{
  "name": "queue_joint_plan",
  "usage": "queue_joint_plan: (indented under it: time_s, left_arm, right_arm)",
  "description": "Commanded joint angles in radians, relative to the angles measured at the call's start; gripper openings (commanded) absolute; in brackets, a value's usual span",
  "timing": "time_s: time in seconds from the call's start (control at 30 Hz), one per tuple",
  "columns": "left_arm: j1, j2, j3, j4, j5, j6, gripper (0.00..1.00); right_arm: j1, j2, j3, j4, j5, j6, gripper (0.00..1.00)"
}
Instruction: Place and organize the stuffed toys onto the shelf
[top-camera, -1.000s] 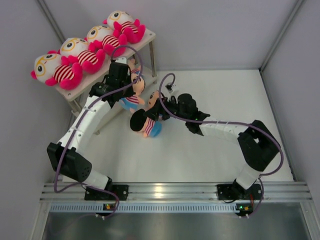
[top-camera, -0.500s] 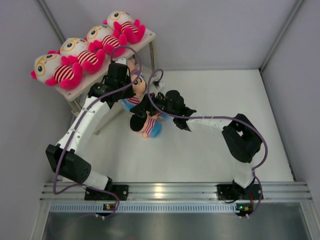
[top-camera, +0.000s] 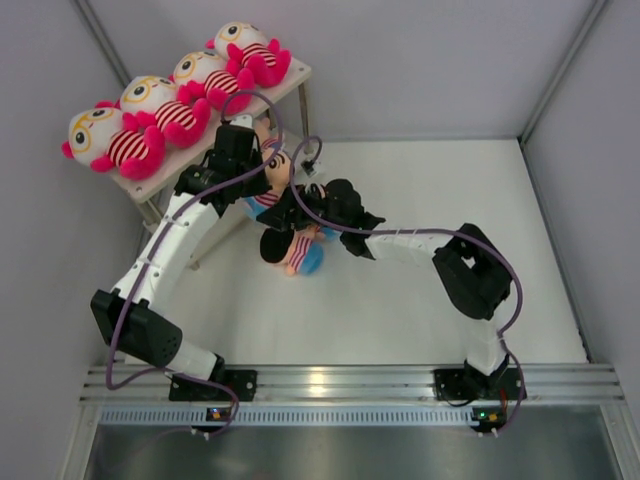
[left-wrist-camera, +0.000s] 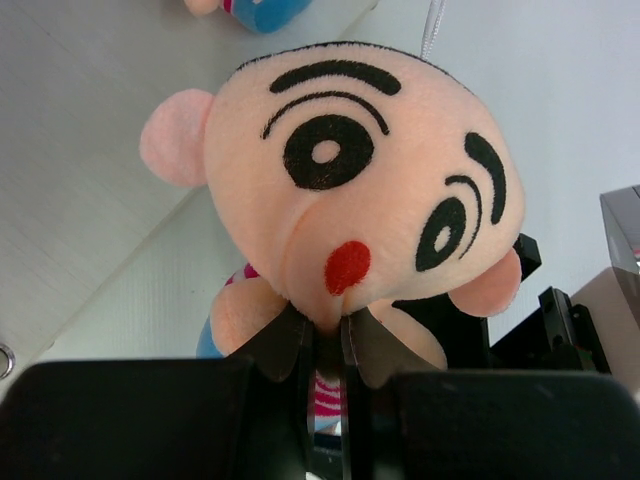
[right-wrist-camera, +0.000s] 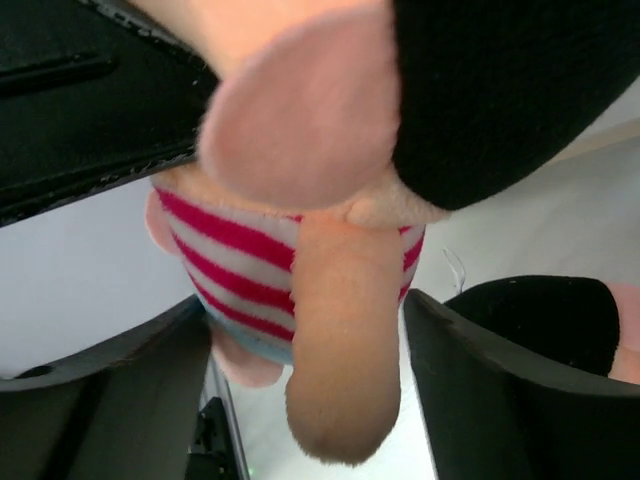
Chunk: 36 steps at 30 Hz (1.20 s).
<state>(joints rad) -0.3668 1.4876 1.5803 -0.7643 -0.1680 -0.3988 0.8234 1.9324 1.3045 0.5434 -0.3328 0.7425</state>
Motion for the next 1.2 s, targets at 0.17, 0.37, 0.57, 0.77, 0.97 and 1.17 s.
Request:
queue_joint_plan:
  time_s: [0.17, 0.37, 0.57, 0.77, 0.97, 1.17]
  left_arm:
    - [0.0, -0.043, 0.024, 0.022, 0.027, -0.006, 0.0]
    - [0.0, -0.082, -0.034, 0.028, 0.054, 0.194, 0.66]
    - [-0.001, -0.237, -0.126, 0.037, 0.426, 0.79, 0.62]
    - [-0.009, -0.472, -0.441, 0.037, 0.623, 1.491, 0.98]
    - [-0.151, -0.477, -0.493, 0.117, 0.501, 1.545, 0.98]
    - [-0.236, -0.475, -0.559, 0.24, 0.389, 1.617, 0.93]
  right_arm:
    - [-0.012, 0.025, 0.073, 0.092, -0.055, 0.038, 0.05]
    - [-0.061, -0.059, 0.006, -0.057, -0.165, 0.012, 0.0]
    - [-0.121, -0.142, 0.004, -0.325, -0.314, -0.112, 0.0]
    - [-0.124, -0.228, 0.024, -0.517, -0.354, -0.264, 0.0]
    - [-0.116, -0.263, 0.009, -0.502, -0.383, -0.233, 0.0]
    - [-0.099, -0.273, 0.006, -0.453, -0.413, -0.194, 0.0]
